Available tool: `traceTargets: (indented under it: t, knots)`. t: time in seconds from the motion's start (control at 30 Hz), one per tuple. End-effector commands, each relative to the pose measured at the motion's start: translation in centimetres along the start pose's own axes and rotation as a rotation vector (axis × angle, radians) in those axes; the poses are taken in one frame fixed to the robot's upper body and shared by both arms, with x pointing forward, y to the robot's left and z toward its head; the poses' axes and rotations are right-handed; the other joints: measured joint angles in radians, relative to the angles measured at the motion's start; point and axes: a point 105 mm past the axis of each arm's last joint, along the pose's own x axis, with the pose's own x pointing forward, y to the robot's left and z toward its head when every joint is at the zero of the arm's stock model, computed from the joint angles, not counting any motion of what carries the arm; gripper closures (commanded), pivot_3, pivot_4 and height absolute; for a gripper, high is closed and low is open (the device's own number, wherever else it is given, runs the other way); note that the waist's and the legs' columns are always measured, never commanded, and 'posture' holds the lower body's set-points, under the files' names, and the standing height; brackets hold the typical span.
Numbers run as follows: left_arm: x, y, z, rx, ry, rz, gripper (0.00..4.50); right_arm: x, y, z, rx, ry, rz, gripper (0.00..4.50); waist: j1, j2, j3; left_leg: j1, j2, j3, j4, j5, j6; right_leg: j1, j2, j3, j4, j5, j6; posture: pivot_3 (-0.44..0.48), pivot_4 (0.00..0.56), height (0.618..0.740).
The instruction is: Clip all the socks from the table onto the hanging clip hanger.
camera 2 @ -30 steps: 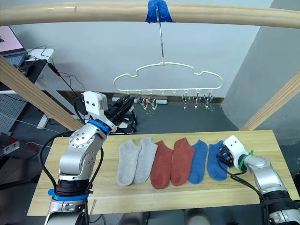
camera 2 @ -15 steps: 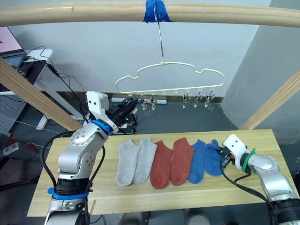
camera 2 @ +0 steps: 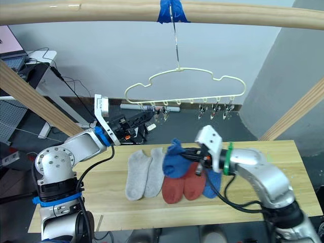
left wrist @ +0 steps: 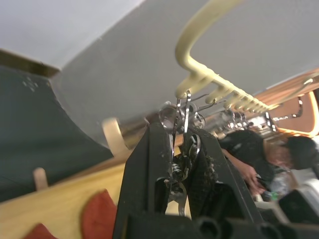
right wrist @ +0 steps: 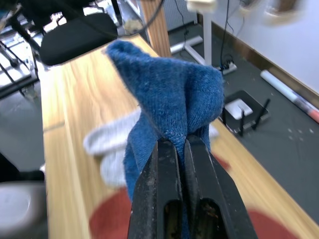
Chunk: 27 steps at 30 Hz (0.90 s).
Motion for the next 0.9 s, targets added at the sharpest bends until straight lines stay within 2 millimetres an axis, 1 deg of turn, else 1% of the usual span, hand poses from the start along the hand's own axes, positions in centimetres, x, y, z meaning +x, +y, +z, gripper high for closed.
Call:
traceTargets:
  t: [0.03,0.1,0.13,0.3,0.43,0.77,0.9]
  knots:
    - [0.0,-1.4,0.9,-0.007,-0.032,-0.047,4.20,1.2,-0.5,0.7,-0.064,-0.009,-0.035,4.46,0.003,0.000,0.000,-0.002,0.000,0.000,0.000,0.000,0.000,-0.002,0.000,0.000,0.000,0.000,0.000,-0.102,0.288,0.740]
    - [0.0,-1.5,0.8,-0.006,-0.028,-0.044,4.20,1.6,-0.8,1.2,-0.076,-0.023,-0.042,4.46,0.004,0.000,0.000,-0.010,0.000,0.000,0.002,0.001,-0.001,-0.010,0.000,0.000,0.002,0.000,0.000,-0.097,0.289,0.740]
    - [-0.1,-1.3,0.8,0.001,-0.032,-0.029,4.20,1.8,-0.8,1.4,-0.088,-0.027,-0.038,4.46,0.003,0.000,0.000,-0.017,0.000,0.000,0.007,0.001,-0.002,-0.017,0.000,0.000,0.006,0.000,0.000,-0.098,0.290,0.740]
    - [-0.2,-1.2,0.7,-0.006,-0.038,-0.020,4.20,2.9,-0.7,2.2,-0.107,-0.054,-0.036,4.46,0.001,0.000,0.000,-0.026,0.000,0.001,0.013,0.001,-0.004,-0.028,0.000,0.001,0.015,0.001,-0.001,-0.096,0.289,0.740]
    - [-0.1,-1.4,0.6,-0.009,-0.035,-0.029,4.20,3.5,-0.8,2.9,-0.123,-0.075,-0.038,4.46,0.000,0.000,0.000,-0.026,0.000,0.001,0.013,0.002,-0.006,-0.028,0.000,0.000,0.017,0.003,-0.004,-0.098,0.289,0.740]
    - [0.0,-1.6,0.2,0.002,-0.018,-0.037,4.20,4.3,-1.2,4.5,-0.160,-0.112,-0.047,4.46,-0.001,0.000,0.000,-0.026,0.000,0.001,0.014,0.002,-0.006,-0.029,0.000,0.000,0.017,0.003,-0.004,-0.101,0.278,0.740]
    - [-0.1,-1.5,0.3,0.005,-0.024,-0.036,4.20,4.4,-1.1,4.7,-0.173,-0.114,-0.041,4.46,0.000,0.000,0.000,-0.026,0.001,0.001,0.014,0.002,-0.006,-0.029,0.000,0.000,0.017,0.003,-0.004,-0.098,0.272,0.740]
